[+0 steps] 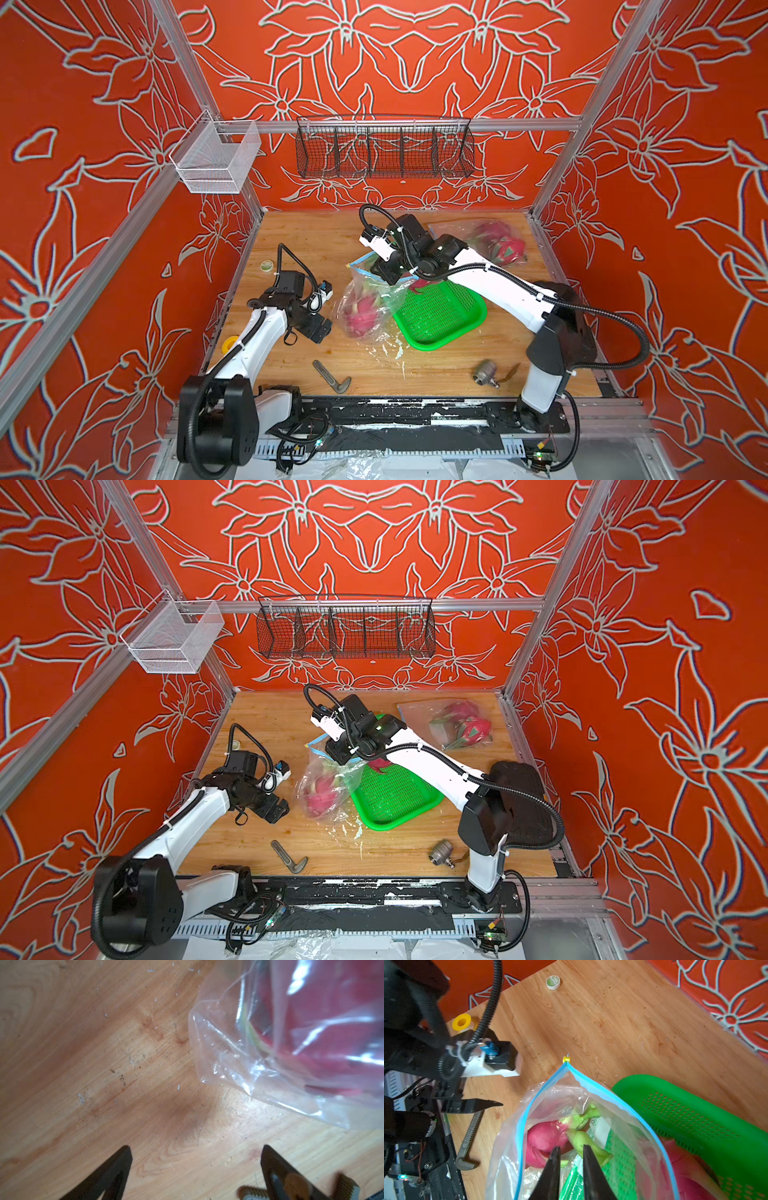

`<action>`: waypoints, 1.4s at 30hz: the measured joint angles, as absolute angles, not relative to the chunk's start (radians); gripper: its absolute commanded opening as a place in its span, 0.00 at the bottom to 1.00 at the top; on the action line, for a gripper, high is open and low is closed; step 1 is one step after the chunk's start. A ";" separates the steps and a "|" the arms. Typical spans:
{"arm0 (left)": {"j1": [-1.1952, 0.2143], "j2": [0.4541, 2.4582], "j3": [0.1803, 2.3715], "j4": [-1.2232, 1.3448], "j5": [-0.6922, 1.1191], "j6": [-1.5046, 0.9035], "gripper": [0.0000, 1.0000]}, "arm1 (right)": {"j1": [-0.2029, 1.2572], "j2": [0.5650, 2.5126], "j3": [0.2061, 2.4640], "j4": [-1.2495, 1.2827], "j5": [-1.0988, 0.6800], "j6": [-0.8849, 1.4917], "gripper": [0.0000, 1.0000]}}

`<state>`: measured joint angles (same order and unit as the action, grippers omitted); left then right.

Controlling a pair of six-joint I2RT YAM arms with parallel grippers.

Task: Open the zip-top bag and take out the dragon fruit
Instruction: Adjust the zipper food storage bag at the center of the board.

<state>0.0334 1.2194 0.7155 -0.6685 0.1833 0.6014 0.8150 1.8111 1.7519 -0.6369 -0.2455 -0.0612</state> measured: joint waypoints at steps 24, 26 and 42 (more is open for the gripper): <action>0.000 1.441 0.836 -0.640 0.482 0.950 0.71 | 0.824 1.665 1.454 -0.473 -0.191 -0.010 0.10; -0.009 1.445 0.838 -0.642 0.483 0.962 0.68 | 0.822 1.655 1.433 -0.453 -0.191 -0.002 0.10; -0.030 1.276 0.843 -0.715 0.318 1.018 0.00 | 0.823 1.524 1.220 -0.222 -0.248 0.121 0.01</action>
<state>-0.0296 1.2758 0.8429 -0.7155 0.3180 1.0176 0.8227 1.5242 1.2198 -0.2222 -0.2478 0.1207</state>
